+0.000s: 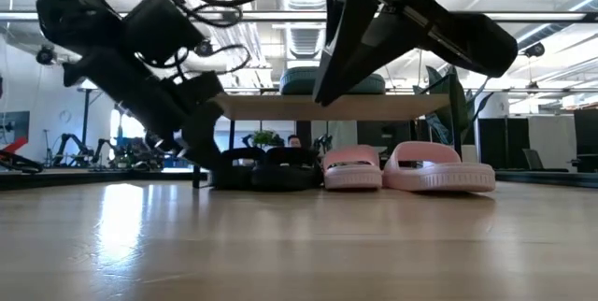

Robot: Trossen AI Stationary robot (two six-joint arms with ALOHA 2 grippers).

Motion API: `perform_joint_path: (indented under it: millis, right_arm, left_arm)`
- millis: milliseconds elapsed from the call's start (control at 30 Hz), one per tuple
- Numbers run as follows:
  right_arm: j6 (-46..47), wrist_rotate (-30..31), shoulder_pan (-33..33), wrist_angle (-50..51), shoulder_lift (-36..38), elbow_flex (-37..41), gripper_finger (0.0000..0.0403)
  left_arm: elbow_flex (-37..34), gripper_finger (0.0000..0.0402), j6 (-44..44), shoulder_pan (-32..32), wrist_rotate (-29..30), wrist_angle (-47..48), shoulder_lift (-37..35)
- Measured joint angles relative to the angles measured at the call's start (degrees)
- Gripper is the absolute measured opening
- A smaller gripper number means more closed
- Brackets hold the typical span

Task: Pick and place slides into the shelf
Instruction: Put the black pair of slides under the shelf

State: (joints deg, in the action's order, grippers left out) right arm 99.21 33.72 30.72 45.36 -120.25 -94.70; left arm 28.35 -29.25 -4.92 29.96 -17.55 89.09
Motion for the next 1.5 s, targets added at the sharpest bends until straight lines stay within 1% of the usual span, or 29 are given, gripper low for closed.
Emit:
perform_joint_path:
  millis: [67,133,233,300,400,500,600,667,767,900,1000,1133,1300,1500]
  right_arm:
    - [-0.2,0.0,0.0,0.3,0.0,0.0,0.0009]
    - [0.4,0.0,0.0,1.0,0.0,0.0,0.0009]
    - [1.3,0.0,-0.3,1.2,0.0,0.5,0.0009]
    - [1.3,-0.4,-0.8,0.7,0.0,1.2,0.0009]
    - [0.5,-0.7,-2.2,-0.7,0.0,2.5,0.0009]
    - [-4.9,-2.7,-4.5,-6.0,0.0,4.3,0.0009]
    - [-15.0,-8.2,-8.0,-16.0,0.0,6.9,0.0009]
    - [-19.5,-10.1,-10.6,-20.2,-0.3,8.6,0.0009]
    - [-22.8,-10.1,-14.1,-21.2,-0.7,9.6,0.0009]
    - [-27.2,-10.2,-18.0,-21.7,-0.8,10.5,0.0009]
    - [-31.6,-10.2,-20.4,-21.7,-0.8,10.6,0.0009]
    - [-35.3,-9.6,-23.3,-21.8,-0.8,10.6,0.0009]
    - [-38.1,-6.6,-26.1,-21.8,-0.8,11.2,0.0009]
    - [-38.8,-6.6,-27.8,-22.2,-0.8,11.5,0.0009]
  left_arm:
    - [0.2,0.0003,1.2,-0.3,-1.9,0.1,-1.1]
    - [0.2,0.0003,1.5,-1.0,-5.1,0.3,-2.4]
    - [-0.4,0.0003,1.1,-3.0,-8.8,4.5,-5.3]
    - [-0.8,0.0003,-0.4,-5.1,-8.9,10.2,-8.4]
    - [-1.2,0.0003,-1.8,-9.1,-8.7,16.1,-13.8]
    - [-2.0,0.0003,-1.9,-13.3,-8.8,17.9,-20.0]
    - [-3.0,0.0003,-3.2,-16.7,-9.7,19.1,-26.1]
    - [-3.6,0.0003,-5.7,-18.3,-9.9,20.3,-30.3]
    - [-4.6,0.0003,-7.9,-20.0,-10.1,21.8,-35.6]
    - [-5.1,0.0003,-7.9,-21.2,-11.4,25.2,-40.8]
    - [-5.1,0.0003,-7.9,-21.4,-13.0,27.4,-43.0]
    - [-5.2,0.0003,-7.9,-21.4,-13.2,27.6,-44.0]
    - [-5.2,0.0003,-7.9,-21.3,-13.2,27.6,-43.0]
    - [-5.2,0.0003,-7.9,-21.4,-13.3,27.6,-40.4]
